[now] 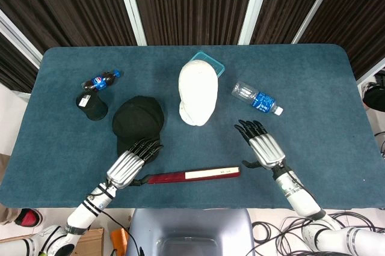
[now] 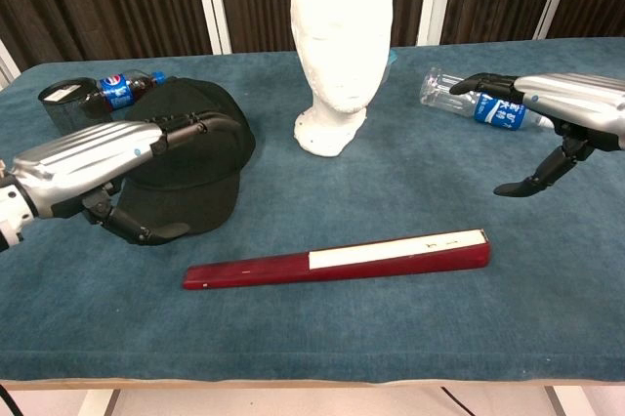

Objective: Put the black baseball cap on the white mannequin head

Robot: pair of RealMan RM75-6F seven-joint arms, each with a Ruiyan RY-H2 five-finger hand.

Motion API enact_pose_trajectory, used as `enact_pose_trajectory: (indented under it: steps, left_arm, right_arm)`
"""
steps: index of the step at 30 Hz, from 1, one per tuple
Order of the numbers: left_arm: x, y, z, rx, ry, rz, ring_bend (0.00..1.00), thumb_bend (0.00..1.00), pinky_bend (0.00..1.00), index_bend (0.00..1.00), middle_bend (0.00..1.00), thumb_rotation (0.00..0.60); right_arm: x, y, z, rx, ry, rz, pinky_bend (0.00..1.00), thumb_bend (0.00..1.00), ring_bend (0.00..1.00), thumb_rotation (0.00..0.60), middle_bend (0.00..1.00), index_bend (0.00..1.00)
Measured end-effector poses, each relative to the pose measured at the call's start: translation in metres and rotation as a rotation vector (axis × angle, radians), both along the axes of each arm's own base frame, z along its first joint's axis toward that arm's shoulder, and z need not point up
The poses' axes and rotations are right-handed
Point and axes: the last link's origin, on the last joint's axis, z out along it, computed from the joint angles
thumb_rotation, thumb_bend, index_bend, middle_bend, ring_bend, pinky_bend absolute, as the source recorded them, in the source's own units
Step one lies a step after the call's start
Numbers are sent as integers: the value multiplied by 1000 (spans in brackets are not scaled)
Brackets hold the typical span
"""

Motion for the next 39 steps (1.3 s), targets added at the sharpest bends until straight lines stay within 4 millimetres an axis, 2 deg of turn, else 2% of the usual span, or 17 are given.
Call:
enact_pose_trajectory:
  steps: [7,11,17,21,27,34,39]
  left_arm:
    - [-5,-7,-1,27,35,-4,28,317,89,19,35,600]
    - [-18,-15,4,118,76,19,62,309,140,100,88,600]
    - [-50,-38,6,261,87,130,140,300,202,191,183,600]
    - [-63,-41,-7,299,112,155,184,294,234,239,229,600]
    - [-77,-38,-32,361,169,156,229,279,254,297,287,600]
    - [-83,-25,-54,451,232,110,264,278,257,345,335,600]
    - [-82,-15,-62,504,264,68,278,277,257,366,356,600]
  right_arm:
    - [-7,7,10,-22,7,-4,39,102,0,600,0,0]
    - [-22,22,28,-68,20,-4,36,101,0,600,0,0]
    - [-62,66,70,-168,56,-32,37,102,0,600,0,0]
    - [-82,96,95,-215,37,-65,41,102,0,600,0,0]
    - [-103,125,126,-289,-9,-116,41,102,0,600,0,0]
    - [-108,125,128,-248,12,-150,41,102,0,600,0,0]
    - [-109,123,125,-217,31,-174,41,102,0,600,0,0]
